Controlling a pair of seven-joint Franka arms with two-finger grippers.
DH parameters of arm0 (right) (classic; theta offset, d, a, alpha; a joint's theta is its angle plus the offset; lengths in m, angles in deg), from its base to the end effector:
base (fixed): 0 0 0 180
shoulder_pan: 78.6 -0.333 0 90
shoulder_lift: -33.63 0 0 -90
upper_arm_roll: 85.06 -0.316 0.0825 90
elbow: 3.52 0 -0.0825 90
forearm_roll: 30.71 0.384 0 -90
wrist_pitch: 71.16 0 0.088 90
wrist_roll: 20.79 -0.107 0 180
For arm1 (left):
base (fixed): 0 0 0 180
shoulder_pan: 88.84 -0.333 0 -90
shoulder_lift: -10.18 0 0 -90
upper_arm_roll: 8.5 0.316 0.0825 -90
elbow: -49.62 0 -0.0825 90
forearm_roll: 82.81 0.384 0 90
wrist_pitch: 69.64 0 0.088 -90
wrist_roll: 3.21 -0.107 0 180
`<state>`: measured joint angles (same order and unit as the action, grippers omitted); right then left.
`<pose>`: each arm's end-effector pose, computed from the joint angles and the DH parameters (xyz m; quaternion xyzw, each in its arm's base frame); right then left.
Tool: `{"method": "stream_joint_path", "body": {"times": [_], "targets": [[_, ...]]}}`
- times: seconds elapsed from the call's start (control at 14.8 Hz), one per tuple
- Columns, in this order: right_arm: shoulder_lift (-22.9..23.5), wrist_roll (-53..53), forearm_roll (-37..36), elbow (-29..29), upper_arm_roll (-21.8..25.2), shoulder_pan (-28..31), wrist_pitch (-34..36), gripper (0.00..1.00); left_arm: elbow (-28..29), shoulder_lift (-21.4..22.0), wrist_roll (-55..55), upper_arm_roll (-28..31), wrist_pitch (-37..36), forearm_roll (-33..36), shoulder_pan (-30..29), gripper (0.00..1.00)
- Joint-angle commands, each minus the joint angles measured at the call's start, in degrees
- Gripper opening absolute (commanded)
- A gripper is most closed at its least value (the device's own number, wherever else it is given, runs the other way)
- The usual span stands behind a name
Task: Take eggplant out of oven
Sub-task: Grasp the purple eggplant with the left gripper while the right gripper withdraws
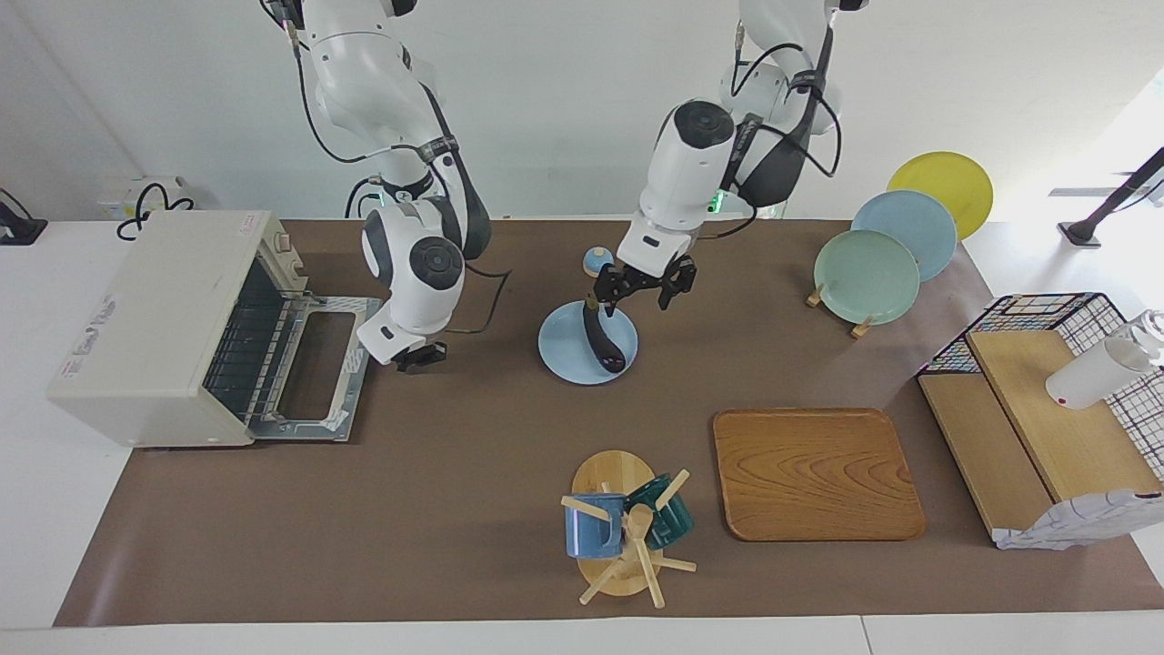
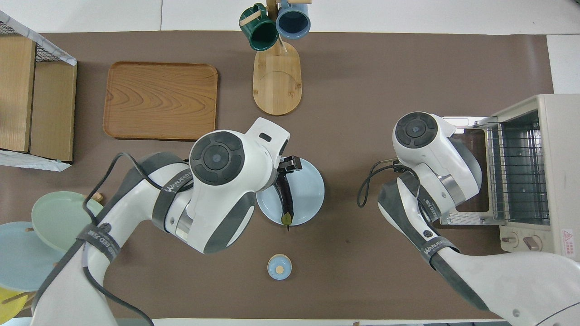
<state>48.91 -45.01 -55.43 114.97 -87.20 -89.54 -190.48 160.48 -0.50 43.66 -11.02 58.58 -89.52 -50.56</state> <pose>0.5492 0.1058 0.2877 0.9778 0.0327 -0.0624 0.1974 0.4602 -0.4004 0.4020 0.9932 0.0868 0.0059 0.0778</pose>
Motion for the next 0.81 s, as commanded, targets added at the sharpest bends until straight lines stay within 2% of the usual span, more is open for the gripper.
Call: {"method": "stream_joint_path", "body": {"times": [0.0,0.2,0.54,0.74], "targets": [[-1.13,2.25,-1.38,1.92,-0.77,2.32,-2.05,0.0,3.31,-1.88,4.44,1.2,5.28,-0.15,3.46,1.0],[-1.22,2.42,-3.39,2.89,-0.77,2.68,-2.68,0.0,3.22,-6.01,6.13,1.29,7.03,1.34,5.49,1.0],[-1.3,3.29,-5.5,2.89,-0.77,3.29,-2.24,0.0,3.57,-8.22,6.04,1.2,9.49,1.62,5.66,0.99],[-1.74,8.02,-6.21,2.19,-0.77,4.86,-1.53,0.0,3.66,-8.4,5.87,1.2,10.39,1.79,5.67,0.72]]}}
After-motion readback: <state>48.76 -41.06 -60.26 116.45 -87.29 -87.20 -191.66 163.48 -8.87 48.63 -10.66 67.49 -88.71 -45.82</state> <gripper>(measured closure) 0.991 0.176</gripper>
